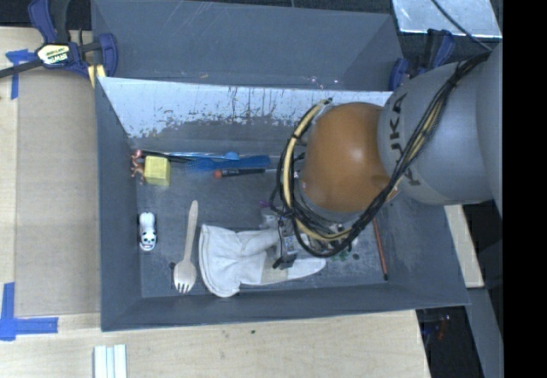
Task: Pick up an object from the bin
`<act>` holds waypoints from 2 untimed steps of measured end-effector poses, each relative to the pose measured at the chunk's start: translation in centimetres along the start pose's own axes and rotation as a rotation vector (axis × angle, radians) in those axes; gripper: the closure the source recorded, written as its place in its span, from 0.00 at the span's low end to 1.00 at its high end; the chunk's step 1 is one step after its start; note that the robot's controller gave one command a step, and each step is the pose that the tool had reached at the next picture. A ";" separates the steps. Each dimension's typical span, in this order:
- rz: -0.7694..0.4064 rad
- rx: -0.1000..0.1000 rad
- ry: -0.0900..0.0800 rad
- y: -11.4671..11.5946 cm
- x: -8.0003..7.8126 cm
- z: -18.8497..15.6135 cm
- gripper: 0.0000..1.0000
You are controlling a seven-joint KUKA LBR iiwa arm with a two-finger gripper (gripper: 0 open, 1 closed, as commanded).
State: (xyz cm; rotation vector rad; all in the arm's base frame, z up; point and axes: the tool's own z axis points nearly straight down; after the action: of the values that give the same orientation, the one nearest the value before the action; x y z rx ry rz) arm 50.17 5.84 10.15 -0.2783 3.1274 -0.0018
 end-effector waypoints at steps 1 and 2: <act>0.000 0.001 -0.006 0.0 -0.1 -2.8 1.00; 0.001 0.001 -0.010 0.0 -0.2 -4.3 1.00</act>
Offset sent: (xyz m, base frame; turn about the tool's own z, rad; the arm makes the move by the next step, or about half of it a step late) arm 0.0014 0.0003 0.0439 0.0004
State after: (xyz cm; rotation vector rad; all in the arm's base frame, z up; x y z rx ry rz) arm 50.37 5.84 14.46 -0.2753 3.1181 -0.0021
